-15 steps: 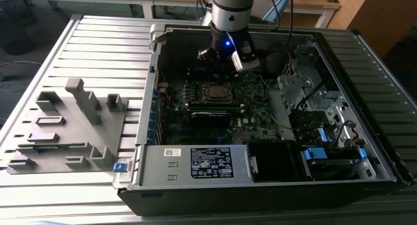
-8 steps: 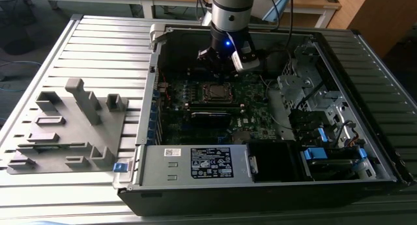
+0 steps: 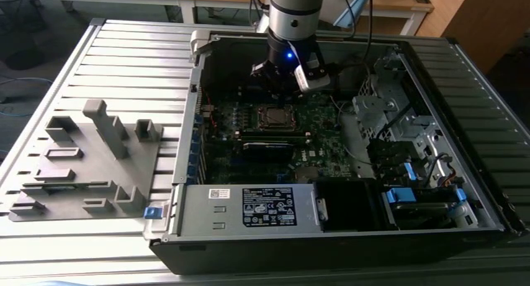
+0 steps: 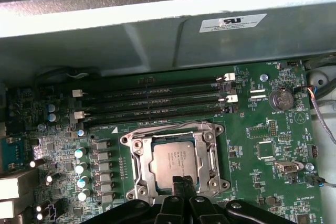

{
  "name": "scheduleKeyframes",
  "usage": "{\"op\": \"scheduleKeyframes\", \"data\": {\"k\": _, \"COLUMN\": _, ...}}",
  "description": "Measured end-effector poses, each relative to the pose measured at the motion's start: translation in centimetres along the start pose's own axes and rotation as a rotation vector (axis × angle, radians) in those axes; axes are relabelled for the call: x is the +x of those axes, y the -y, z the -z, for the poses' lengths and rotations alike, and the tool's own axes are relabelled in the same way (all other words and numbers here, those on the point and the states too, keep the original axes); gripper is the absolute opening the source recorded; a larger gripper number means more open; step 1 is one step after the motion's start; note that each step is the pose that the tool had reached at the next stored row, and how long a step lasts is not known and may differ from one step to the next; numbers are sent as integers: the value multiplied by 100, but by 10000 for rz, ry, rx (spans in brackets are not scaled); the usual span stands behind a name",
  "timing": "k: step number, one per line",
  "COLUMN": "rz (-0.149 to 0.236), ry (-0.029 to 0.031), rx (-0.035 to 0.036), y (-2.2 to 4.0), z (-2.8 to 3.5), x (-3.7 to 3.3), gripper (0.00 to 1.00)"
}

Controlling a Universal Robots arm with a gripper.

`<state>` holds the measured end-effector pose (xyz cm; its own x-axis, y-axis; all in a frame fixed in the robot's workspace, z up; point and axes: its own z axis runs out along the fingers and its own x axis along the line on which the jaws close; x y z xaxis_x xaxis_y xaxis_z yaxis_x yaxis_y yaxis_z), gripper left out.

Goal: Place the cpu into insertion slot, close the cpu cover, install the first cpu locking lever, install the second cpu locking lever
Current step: 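Install the second cpu locking lever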

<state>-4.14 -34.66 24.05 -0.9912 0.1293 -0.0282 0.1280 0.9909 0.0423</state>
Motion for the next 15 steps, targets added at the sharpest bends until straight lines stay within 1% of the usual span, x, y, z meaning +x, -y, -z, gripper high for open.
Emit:
{"op": "scheduleKeyframes", "data": {"k": 3, "rz": 0, "ry": 0, "rx": 0, "y": 13, "z": 1, "x": -2, "gripper": 11}}
{"op": "scheduleKeyframes", "data": {"k": 9, "rz": 2, "ry": 0, "rx": 0, "y": 18, "z": 1, "x": -3, "gripper": 11}}
{"op": "scheduleKeyframes", "data": {"k": 15, "rz": 0, "ry": -1, "rx": 1, "y": 60, "z": 3, "x": -8, "gripper": 11}}
